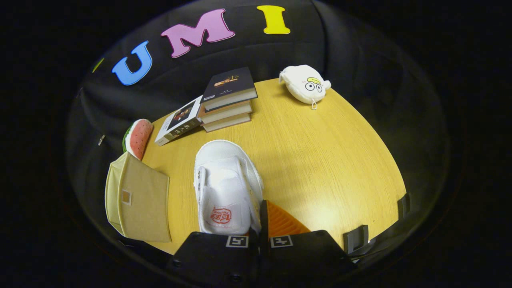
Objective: Open the storage box then place both shoes into the box .Put the left shoe in first, then the right shoe, with the right side of both shoes facing outward in a uniform manner.
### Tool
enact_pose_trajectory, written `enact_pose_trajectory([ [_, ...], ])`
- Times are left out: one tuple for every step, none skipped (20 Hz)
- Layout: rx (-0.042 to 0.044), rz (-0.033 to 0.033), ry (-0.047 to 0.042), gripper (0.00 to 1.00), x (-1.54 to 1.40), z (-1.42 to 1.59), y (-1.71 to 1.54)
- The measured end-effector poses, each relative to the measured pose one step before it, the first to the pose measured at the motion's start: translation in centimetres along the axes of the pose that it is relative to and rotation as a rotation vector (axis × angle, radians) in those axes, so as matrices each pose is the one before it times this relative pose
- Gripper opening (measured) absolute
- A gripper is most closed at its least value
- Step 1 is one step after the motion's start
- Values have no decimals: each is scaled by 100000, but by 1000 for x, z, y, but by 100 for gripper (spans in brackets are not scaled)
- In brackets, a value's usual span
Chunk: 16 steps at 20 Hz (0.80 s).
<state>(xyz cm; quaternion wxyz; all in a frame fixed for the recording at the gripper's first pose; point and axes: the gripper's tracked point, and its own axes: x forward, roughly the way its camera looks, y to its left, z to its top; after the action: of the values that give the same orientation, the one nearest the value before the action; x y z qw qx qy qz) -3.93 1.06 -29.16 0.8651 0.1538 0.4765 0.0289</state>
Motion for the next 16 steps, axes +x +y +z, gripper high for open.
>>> enact_pose_trajectory([
  [510,1234,-732,5,-559,330,808],
  [636,1345,-647,5,-563,383,939],
  [570,1530,-543,5,-626,417,978],
  [626,1718,-685,5,-646,489,1214],
  [210,1816,-736,5,-647,452,1247],
  [-266,1908,-584,5,-592,533,1426],
  [-93,1969,-376,5,-745,290,1061],
  [-87,1909,-231,5,-565,366,1684],
  [-341,2169,296,5,-321,203,1703],
  [-432,2219,3,5,-336,232,1806],
  [-1087,1625,-897,5,-202,356,1613],
  [-1026,1112,-497,5,-25,163,1582],
  [255,870,276,5,52,-108,1532],
  [1256,1282,1113,5,164,-180,1675],
  [1567,1455,1829,5,327,-295,1673],
  [2069,1008,2290,5,448,-496,1667],
])
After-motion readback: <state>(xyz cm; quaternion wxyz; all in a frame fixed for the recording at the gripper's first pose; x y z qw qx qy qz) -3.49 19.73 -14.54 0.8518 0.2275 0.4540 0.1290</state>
